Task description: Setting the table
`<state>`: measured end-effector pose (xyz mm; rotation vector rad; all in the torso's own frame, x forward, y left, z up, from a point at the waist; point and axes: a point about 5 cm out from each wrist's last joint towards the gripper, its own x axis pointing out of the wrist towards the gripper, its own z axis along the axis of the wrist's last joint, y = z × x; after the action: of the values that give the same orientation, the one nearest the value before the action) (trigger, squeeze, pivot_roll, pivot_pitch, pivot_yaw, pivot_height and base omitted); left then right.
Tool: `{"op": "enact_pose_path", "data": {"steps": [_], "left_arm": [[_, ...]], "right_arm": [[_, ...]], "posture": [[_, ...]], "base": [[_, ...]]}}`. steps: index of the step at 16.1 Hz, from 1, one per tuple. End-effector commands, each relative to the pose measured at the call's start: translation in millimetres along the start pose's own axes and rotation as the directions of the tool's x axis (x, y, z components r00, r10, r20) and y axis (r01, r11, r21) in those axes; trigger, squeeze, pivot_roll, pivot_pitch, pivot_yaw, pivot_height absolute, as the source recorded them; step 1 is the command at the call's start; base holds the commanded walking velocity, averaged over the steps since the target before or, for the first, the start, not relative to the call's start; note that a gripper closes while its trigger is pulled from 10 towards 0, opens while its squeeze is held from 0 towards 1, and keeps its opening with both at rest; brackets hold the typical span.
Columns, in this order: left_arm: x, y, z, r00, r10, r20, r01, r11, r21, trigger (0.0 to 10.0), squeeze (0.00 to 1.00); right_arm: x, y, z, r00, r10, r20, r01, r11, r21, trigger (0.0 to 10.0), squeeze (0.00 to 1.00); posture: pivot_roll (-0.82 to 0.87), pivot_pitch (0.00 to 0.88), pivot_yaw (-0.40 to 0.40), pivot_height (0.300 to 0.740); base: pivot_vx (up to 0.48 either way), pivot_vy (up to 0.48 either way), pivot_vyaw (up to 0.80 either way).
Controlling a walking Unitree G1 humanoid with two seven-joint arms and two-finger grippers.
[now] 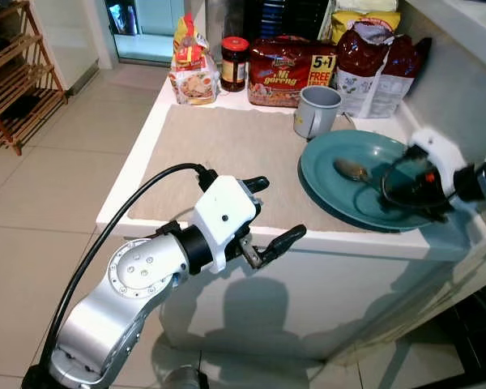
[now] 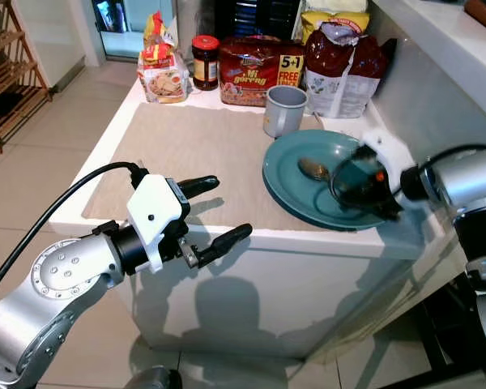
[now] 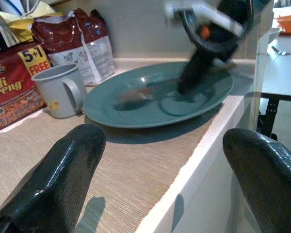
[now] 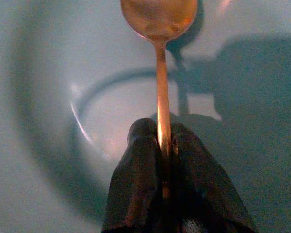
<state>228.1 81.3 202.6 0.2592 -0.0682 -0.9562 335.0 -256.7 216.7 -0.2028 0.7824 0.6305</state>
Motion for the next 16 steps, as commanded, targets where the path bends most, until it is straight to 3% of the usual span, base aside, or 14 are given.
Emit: {"op": "enact_pose_path", "data": {"steps": [1, 4, 6, 7, 8, 9, 10, 11, 14, 16], "left_arm": [[-0.7, 1.7, 2.2, 1.000, 0.004, 0.004, -0.004, 1.000, 0.016, 10.0, 0.00], [-1.1, 3.3, 1.7, 1.000, 0.000, -0.003, 0.000, 1.000, 0.020, 10.0, 0.00], [-2.2, 4.9, 1.0, 1.000, 0.006, -0.009, -0.006, 1.000, 0.023, 10.0, 0.00], [-2.4, 9.5, 0.9, 0.998, 0.056, -0.008, -0.056, 0.998, 0.032, 10.0, 0.00], [-2.4, 14.8, 0.7, 0.993, 0.114, -0.006, -0.113, 0.993, 0.045, 10.0, 0.00], [-2.5, 22.9, -2.3, 0.980, 0.199, -0.020, -0.199, 0.979, 0.035, 10.0, 0.00], [-3.7, 30.3, -4.4, 0.959, 0.282, -0.021, -0.282, 0.959, 0.012, 10.0, 0.00], [-4.9, 32.5, -5.0, 0.950, 0.311, -0.019, -0.310, 0.951, 0.011, 10.0, 0.00], [-3.2, 31.1, -9.5, 0.942, 0.335, -0.026, -0.334, 0.942, 0.017, 10.0, 0.00], [-0.3, 29.7, -8.3, 0.943, 0.333, -0.015, -0.333, 0.943, 0.006, 10.0, 0.00]], "right_arm": [[-7.8, 5.6, 10.9, 0.997, -0.002, 0.075, 0.001, 1.000, 0.003, 0.0, 0.00], [-5.9, 22.0, 18.6, 0.990, -0.008, 0.143, 0.008, 1.000, 0.004, 0.0, 0.00], [-7.8, 39.3, 27.8, 0.967, -0.050, 0.249, 0.057, 0.998, -0.020, 0.0, 0.00], [-12.0, 49.6, 34.8, 0.931, -0.105, 0.349, 0.116, 0.993, -0.010, 3.1, 0.00], [-16.7, 57.3, 38.5, 0.893, -0.149, 0.425, 0.167, 0.986, -0.005, 5.3, 0.00], [-22.6, 70.0, 43.7, 0.804, -0.171, 0.570, 0.224, 0.974, -0.024, 10.0, 0.00], [-28.2, 83.9, 43.4, 0.713, -0.216, 0.667, 0.261, 0.965, 0.033, 10.0, 0.00], [-30.1, 92.8, 41.0, 0.665, -0.241, 0.707, 0.272, 0.960, 0.072, 10.0, 0.00], [-32.5, 119.6, 29.3, 0.457, -0.375, 0.807, 0.263, 0.923, 0.280, 10.0, 0.00], [-32.2, 130.2, 23.0, 0.409, -0.380, 0.830, 0.261, 0.920, 0.293, 10.0, 0.00]], "posture": [[0.05, 0.028, -0.031, 0.740], [0.05, 0.026, -0.021, 0.740], [0.05, 0.025, -0.017, 0.740], [0.05, 0.028, -0.018, 0.740], [0.05, 0.032, -0.020, 0.740], [0.05, 0.034, -0.021, 0.740], [0.05, 0.039, -0.024, 0.740], [0.04, 0.041, -0.021, 0.740], [0.02, 0.046, 0.001, 0.740], [0.02, 0.046, 0.001, 0.740]], "base": [[0.000, 0.000, 0.00], [0.000, 0.000, 0.00], [0.000, 0.000, 0.00], [0.000, 0.000, 0.00], [0.000, 0.000, 0.00], [0.000, 0.000, 0.00], [0.000, 0.000, 0.00], [0.000, 0.000, 0.00], [-0.090, 0.000, 0.00], [-0.306, 0.000, 0.00]]}}
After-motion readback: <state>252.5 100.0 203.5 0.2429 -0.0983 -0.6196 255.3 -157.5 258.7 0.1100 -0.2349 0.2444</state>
